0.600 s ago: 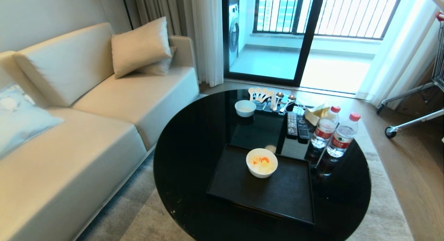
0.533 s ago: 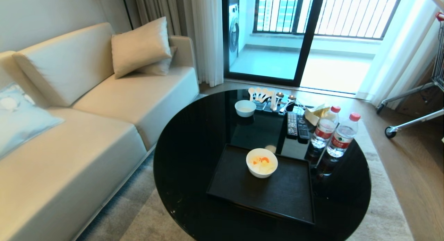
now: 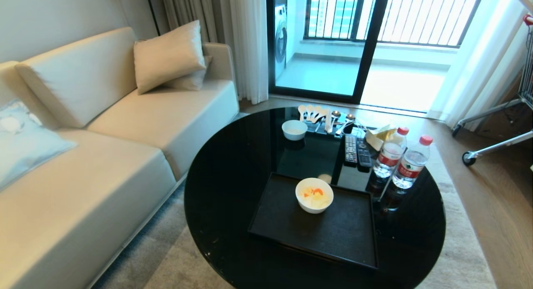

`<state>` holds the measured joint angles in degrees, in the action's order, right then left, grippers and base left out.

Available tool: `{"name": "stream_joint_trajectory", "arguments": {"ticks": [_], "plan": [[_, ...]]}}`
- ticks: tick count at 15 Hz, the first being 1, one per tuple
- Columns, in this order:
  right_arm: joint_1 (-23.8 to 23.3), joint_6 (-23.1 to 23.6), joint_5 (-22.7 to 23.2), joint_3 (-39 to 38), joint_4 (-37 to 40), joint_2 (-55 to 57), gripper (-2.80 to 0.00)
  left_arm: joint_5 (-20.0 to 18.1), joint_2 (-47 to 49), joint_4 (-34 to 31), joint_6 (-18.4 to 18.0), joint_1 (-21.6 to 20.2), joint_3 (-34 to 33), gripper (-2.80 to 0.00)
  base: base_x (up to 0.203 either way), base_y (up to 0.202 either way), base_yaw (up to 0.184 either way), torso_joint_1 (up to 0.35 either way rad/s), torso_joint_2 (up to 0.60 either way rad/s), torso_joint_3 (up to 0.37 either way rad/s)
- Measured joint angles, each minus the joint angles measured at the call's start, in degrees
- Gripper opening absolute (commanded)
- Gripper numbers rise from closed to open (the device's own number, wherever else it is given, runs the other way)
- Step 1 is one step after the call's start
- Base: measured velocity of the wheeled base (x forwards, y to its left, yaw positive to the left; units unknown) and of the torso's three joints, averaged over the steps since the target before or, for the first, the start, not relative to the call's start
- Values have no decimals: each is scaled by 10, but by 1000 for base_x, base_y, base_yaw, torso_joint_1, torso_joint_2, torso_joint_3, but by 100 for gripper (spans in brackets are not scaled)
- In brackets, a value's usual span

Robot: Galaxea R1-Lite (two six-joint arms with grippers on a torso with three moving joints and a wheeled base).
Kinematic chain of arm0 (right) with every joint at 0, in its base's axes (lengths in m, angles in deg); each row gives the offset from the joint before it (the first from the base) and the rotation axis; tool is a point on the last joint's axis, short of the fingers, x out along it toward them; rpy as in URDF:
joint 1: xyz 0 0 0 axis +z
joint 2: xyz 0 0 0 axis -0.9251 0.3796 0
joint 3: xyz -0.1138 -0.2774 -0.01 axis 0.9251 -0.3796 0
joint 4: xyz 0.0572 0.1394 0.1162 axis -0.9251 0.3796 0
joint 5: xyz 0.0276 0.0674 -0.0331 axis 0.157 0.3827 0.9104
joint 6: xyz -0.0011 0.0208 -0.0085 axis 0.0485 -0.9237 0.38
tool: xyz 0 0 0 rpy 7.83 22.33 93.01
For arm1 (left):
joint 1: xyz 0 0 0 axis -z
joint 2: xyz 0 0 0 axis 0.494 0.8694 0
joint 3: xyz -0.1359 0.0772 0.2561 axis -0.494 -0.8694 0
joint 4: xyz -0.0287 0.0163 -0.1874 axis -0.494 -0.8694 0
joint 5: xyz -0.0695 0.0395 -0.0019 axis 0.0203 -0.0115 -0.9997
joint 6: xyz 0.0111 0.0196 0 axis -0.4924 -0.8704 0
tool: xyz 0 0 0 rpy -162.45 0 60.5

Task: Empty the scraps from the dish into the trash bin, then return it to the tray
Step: Pick up the bowl with leftover food

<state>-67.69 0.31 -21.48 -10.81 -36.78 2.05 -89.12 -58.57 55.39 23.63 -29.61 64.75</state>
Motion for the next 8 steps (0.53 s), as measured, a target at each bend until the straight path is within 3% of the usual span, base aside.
{"name": "stream_joint_trajectory", "arguments": {"ticks": [4, 8], "plan": [[1, 8, 49, 130, 62, 54, -280, 0, 0, 0, 0, 0, 0, -280, 0, 0, 0, 0, 0, 0], [14, 67, 126, 254, 58, 225, -280, 0, 0, 0, 0, 0, 0, -280, 0, 0, 0, 0, 0, 0]]}}
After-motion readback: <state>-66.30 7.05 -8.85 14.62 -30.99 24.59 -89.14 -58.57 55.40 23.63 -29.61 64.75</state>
